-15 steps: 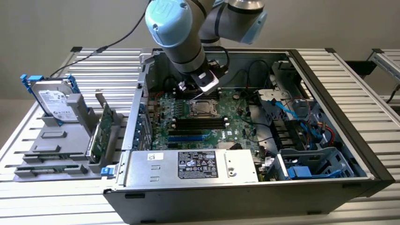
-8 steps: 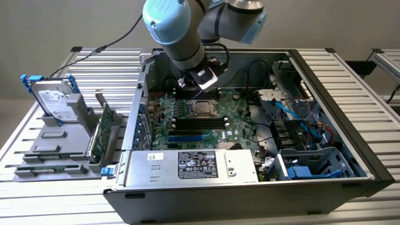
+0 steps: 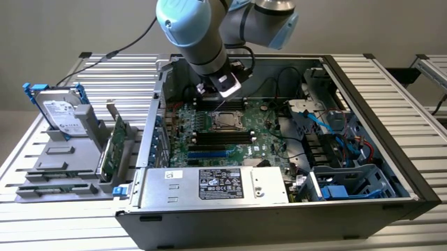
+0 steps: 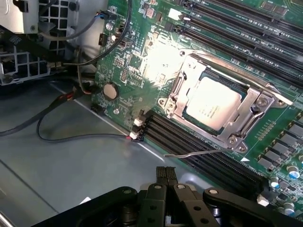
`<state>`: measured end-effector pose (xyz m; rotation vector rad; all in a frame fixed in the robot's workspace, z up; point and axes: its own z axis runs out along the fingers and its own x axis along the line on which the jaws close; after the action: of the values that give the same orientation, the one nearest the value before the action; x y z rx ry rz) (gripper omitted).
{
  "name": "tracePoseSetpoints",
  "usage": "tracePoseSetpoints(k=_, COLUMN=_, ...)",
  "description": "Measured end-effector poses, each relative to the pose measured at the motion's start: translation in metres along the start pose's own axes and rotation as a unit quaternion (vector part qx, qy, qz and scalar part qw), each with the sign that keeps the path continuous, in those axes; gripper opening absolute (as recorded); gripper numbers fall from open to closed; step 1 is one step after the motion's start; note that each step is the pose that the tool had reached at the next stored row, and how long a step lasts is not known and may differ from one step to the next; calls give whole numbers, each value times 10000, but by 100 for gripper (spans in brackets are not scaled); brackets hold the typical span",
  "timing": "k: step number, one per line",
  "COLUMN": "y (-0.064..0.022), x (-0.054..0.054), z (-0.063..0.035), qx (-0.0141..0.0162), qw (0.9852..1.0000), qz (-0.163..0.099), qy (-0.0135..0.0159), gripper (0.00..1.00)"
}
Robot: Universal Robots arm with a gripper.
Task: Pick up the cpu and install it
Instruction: 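Install the first cpu locking lever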
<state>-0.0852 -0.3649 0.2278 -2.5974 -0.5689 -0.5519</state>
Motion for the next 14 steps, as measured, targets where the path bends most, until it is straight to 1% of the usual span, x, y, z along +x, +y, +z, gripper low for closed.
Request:
tracePoseSetpoints(k=2, y=-9, x=4, z=-18, qx=17, qw=10000, qz=42, qy=14, gripper=11)
tracePoseSetpoints(k=4, y=-16, x=3, z=-34, qx=49, qw=10000, qz=70, qy=21, gripper=11)
tracePoseSetpoints(k=5, y=-18, x=2, z=-36, qx=57, qw=9999, qz=86, qy=16, gripper=11)
tracePoseSetpoints(k=11, y=-21, x=-3, z=-38, qx=60, qw=9998, qz=169, qy=-47, gripper=11)
tracePoseSetpoints(k=12, y=-21, x=-3, z=-38, qx=50, qw=9998, qz=179, qy=-66, gripper=11)
tracePoseSetpoints(k=14, y=-20, x=-4, z=-38, qx=3, qw=9997, qz=192, qy=-129, gripper=11)
